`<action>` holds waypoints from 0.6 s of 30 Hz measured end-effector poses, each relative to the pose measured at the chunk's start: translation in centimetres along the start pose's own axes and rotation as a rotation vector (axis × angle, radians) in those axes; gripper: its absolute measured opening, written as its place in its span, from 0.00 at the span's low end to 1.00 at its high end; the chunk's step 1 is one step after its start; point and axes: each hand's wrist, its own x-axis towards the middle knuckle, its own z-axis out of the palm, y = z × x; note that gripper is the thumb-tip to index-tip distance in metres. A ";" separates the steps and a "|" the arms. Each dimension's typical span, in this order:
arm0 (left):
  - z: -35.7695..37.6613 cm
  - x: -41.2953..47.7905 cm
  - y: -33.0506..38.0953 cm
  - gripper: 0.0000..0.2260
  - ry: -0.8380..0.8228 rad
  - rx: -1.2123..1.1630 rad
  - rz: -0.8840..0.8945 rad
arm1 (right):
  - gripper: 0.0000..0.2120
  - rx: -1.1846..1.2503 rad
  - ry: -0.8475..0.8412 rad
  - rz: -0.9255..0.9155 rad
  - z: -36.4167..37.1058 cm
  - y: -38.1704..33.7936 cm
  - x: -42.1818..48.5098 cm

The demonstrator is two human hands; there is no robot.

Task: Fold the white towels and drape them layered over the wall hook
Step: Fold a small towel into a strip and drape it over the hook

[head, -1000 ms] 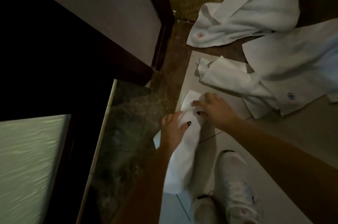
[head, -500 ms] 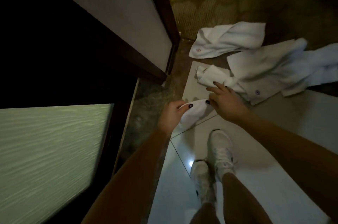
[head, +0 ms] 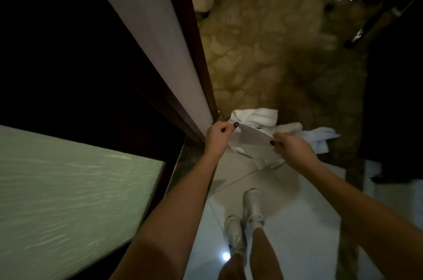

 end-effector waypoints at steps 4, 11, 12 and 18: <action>-0.7 -4.4 6.2 0.08 -0.028 -0.044 0.084 | 0.14 0.002 0.182 0.019 -5.9 -0.7 -7.3; 1.3 -13.3 13.2 0.10 -0.189 -0.021 0.305 | 0.20 0.529 0.553 0.131 -9.1 -0.3 -17.2; 1.8 -14.7 13.9 0.10 -0.206 -0.029 0.323 | 0.21 0.588 0.575 0.103 -9.2 -0.3 -18.6; 4.1 -21.3 15.7 0.10 -0.292 -0.055 0.380 | 0.14 0.744 0.730 0.151 -8.8 0.5 -27.1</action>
